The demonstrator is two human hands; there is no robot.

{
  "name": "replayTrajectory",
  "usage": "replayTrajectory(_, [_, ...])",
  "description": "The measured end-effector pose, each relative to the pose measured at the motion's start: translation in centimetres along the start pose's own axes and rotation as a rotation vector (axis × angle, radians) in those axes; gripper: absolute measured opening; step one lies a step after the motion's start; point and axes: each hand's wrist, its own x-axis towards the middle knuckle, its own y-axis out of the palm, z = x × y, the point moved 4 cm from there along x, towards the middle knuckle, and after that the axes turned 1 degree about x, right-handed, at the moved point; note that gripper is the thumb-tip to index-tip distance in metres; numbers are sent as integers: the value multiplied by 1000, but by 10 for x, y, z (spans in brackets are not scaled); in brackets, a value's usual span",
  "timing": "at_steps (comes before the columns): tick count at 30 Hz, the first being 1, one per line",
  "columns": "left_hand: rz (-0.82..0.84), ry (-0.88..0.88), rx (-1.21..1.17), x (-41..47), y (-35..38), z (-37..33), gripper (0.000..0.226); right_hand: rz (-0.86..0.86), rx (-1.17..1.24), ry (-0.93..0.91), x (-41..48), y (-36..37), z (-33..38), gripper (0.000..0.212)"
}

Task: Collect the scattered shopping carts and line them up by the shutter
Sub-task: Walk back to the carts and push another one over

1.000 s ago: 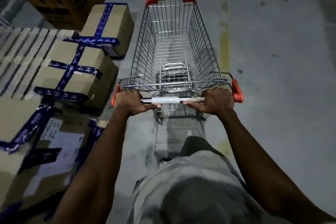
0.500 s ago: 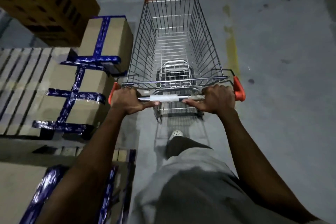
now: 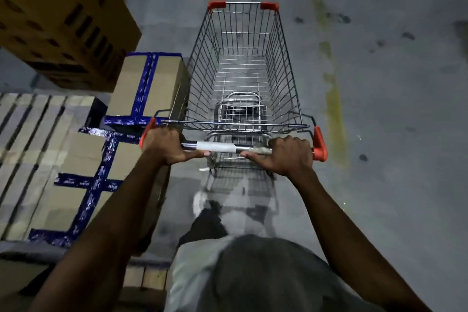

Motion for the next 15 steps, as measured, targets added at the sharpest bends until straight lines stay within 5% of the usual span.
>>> replayTrajectory(8, [-112,90,1,177,-56,103,98,-54,3,106,181,-7,38,100])
replayTrajectory(15, [-109,171,15,334,-92,170,112,-75,99,214,323,-18,55,92])
